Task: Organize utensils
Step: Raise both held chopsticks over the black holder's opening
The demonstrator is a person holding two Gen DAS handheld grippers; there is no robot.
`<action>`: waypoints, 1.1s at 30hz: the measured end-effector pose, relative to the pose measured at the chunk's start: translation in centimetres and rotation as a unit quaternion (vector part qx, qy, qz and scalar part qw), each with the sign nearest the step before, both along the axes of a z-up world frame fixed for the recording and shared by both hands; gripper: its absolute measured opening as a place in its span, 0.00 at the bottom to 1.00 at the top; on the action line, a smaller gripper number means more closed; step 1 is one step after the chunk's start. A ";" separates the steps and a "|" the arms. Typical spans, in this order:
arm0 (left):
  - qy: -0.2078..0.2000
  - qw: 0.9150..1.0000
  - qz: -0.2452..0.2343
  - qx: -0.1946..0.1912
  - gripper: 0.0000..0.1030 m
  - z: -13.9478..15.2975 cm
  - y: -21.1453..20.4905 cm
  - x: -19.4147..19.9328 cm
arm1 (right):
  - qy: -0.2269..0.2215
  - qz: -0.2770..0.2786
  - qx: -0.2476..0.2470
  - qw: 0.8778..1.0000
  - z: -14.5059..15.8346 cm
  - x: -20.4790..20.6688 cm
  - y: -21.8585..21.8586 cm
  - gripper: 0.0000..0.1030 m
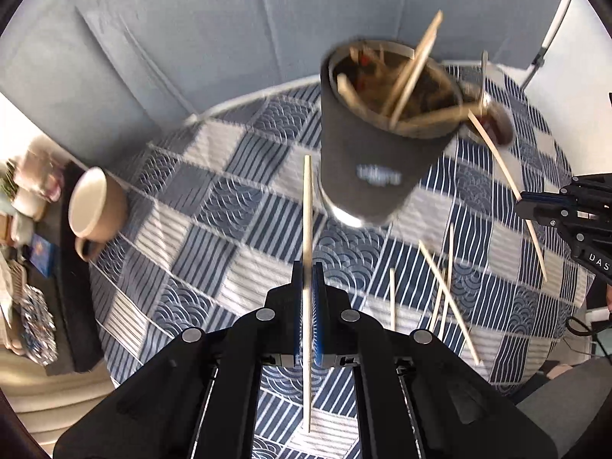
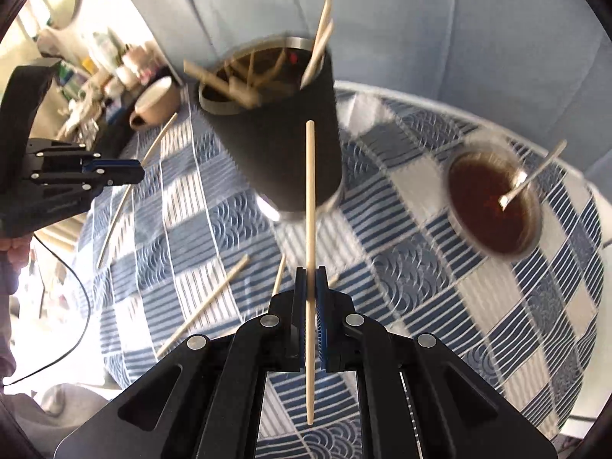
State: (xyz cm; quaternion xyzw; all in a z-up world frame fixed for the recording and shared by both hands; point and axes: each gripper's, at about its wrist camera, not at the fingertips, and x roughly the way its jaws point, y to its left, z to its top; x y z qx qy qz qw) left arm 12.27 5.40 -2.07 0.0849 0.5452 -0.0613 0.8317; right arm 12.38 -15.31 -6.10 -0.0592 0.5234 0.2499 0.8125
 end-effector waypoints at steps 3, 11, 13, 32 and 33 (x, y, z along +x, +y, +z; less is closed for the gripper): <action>-0.016 1.000 -0.006 -0.008 0.05 2.0 -0.6 0.6 | -0.022 -0.004 0.011 1.000 2.0 0.9 -0.2 0.05; -0.051 0.998 -0.016 -0.026 0.05 5.8 -2.3 2.6 | -0.058 -0.004 0.048 0.997 6.2 3.2 0.4 0.05; -0.058 0.998 -0.016 -0.036 0.05 6.6 -2.5 3.2 | -0.065 0.000 0.050 0.997 6.9 3.6 0.8 0.05; -0.191 0.975 -0.030 -0.109 0.05 11.4 -3.4 7.8 | -0.122 0.015 0.080 0.989 9.7 8.7 3.8 0.05; -0.202 0.972 -0.031 -0.115 0.05 11.5 -3.4 7.8 | -0.124 0.014 0.081 0.989 9.7 9.0 4.0 0.05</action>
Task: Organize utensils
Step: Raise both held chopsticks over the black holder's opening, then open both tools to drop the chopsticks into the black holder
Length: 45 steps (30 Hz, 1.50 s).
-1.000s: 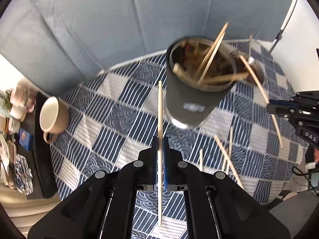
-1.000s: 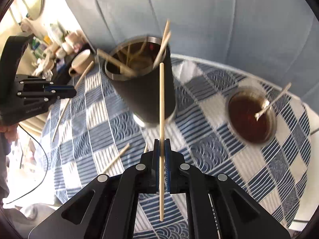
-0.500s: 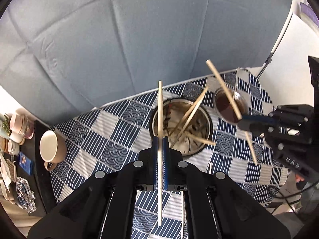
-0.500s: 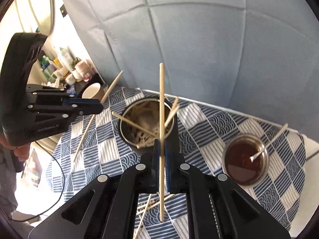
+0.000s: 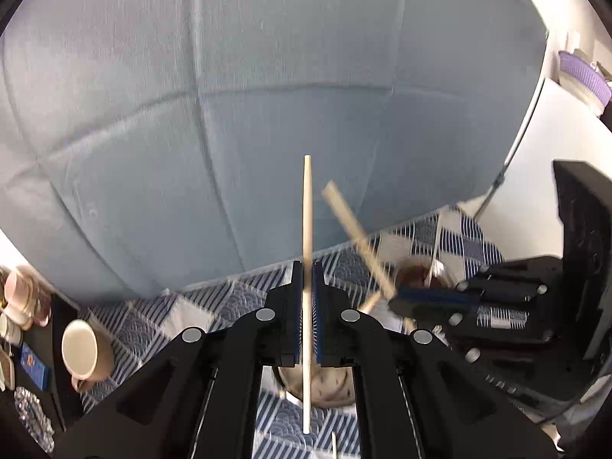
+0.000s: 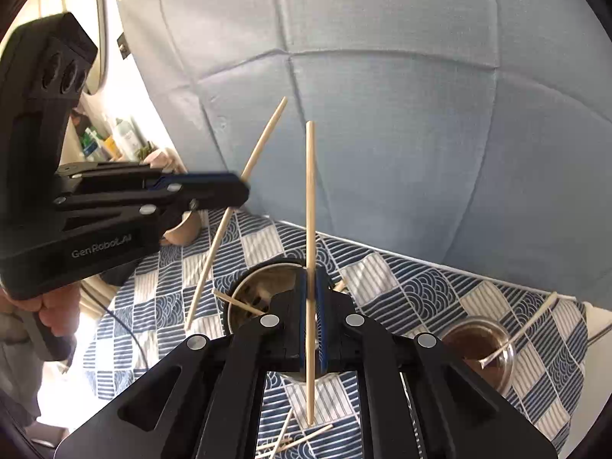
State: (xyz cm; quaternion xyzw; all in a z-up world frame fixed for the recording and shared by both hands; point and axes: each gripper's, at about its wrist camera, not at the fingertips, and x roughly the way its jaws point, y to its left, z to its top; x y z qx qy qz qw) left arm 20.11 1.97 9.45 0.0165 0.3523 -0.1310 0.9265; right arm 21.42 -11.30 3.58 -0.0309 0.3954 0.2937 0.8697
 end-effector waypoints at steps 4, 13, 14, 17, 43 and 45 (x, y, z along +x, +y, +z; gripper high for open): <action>-0.027 0.999 -0.007 -0.018 0.05 0.4 -0.2 0.4 | -0.009 -0.004 0.004 1.000 0.0 1.1 0.5 0.05; -0.038 0.998 0.007 -0.051 0.05 -1.0 0.5 0.9 | 0.016 0.005 0.030 0.999 -1.5 2.5 1.4 0.05; -0.039 0.998 0.008 -0.054 0.05 -1.2 0.7 0.8 | 0.018 0.004 0.030 0.999 -1.8 2.5 1.3 0.05; -0.042 0.995 0.012 -0.086 0.05 -2.2 1.3 0.3 | 0.030 0.001 0.035 0.999 -2.5 2.5 0.8 0.06; -0.042 0.997 0.049 -0.043 0.70 -4.1 2.8 -3.2 | 0.041 -0.004 0.021 0.999 -2.7 0.7 -0.4 0.09; -0.036 0.997 0.057 -0.030 0.79 -4.2 2.8 -3.6 | 0.033 -0.007 0.018 0.999 -2.5 0.2 -0.7 0.09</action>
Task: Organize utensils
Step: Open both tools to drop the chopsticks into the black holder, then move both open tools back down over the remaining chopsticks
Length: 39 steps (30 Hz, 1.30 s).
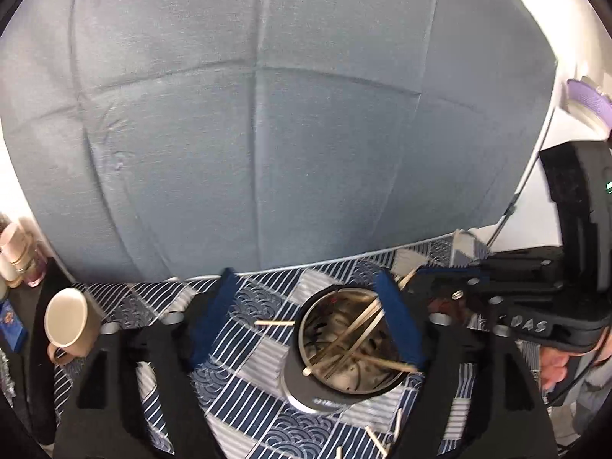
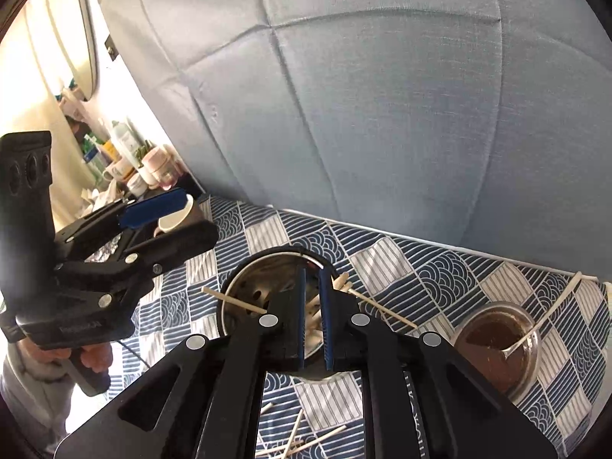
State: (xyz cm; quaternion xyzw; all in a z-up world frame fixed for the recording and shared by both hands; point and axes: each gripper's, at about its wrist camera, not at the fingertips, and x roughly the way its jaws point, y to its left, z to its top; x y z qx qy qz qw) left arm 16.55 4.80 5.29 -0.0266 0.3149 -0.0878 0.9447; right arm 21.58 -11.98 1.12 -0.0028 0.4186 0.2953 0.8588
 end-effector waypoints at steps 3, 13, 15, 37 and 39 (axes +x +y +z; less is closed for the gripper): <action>0.005 1.000 0.001 0.010 0.80 -0.2 0.0 -0.6 | 0.000 0.000 -0.001 1.000 0.1 -0.5 -0.3 0.13; 0.027 0.999 0.010 0.039 0.91 -1.5 0.0 -3.0 | -0.013 -0.018 -0.019 1.000 0.4 -3.2 -1.1 0.43; 0.030 0.998 0.010 0.046 0.92 -1.7 0.1 -3.6 | -0.014 -0.021 -0.024 0.999 0.3 -3.8 -1.4 0.46; 0.133 0.987 -0.005 0.087 0.94 -8.5 -0.3 -7.1 | 0.045 -0.041 -0.088 0.994 -5.9 -8.5 -2.9 0.74; 0.149 0.984 -0.009 0.093 0.94 -9.8 -0.6 -7.3 | 0.060 -0.039 -0.094 0.993 -7.1 -8.7 -2.8 0.74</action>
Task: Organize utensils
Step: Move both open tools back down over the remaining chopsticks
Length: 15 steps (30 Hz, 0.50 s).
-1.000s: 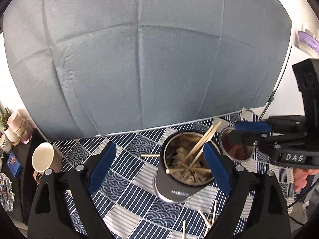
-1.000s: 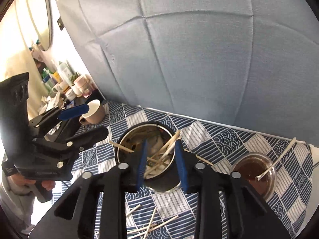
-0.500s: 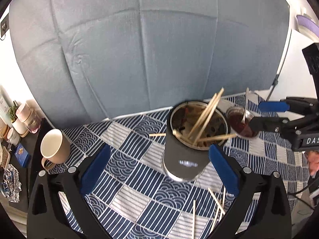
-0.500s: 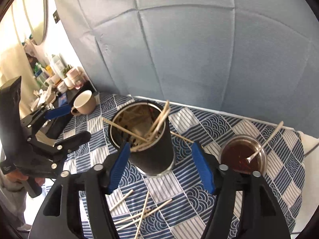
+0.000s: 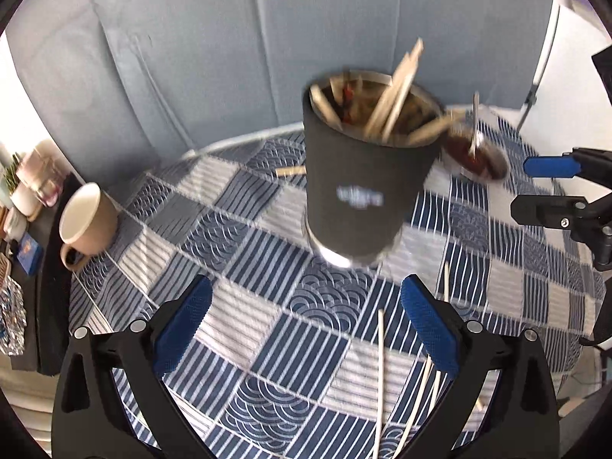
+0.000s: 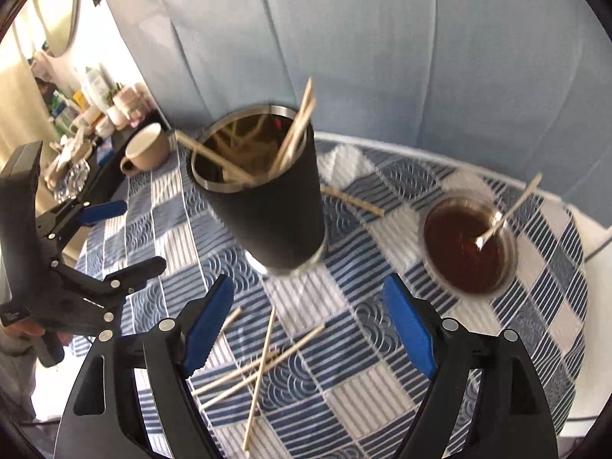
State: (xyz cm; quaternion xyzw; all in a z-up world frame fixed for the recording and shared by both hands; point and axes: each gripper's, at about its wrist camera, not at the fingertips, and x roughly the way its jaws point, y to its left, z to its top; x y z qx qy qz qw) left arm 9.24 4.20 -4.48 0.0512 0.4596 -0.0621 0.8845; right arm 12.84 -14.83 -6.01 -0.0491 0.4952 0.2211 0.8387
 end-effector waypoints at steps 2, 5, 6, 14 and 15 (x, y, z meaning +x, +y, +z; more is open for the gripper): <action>0.019 1.000 -0.006 0.003 0.94 -1.4 -0.3 -0.3 | 0.017 0.003 -0.008 1.000 -1.4 -0.3 0.2 0.74; 0.047 0.999 -0.019 0.012 0.94 -3.3 -0.9 -1.0 | 0.054 0.003 -0.013 0.998 -3.9 -0.7 0.2 0.74; 0.054 0.998 -0.022 0.015 0.94 -3.8 -1.0 -1.1 | 0.064 0.003 -0.016 0.998 -4.7 -0.8 0.3 0.74; 0.105 0.993 -0.040 0.028 0.94 -7.5 -2.2 -2.4 | 0.106 0.031 -0.049 0.993 -8.4 -2.8 1.1 0.74; 0.107 0.993 -0.042 0.032 0.94 -7.7 -2.4 -2.4 | 0.108 0.034 -0.051 0.992 -8.6 -3.0 1.1 0.74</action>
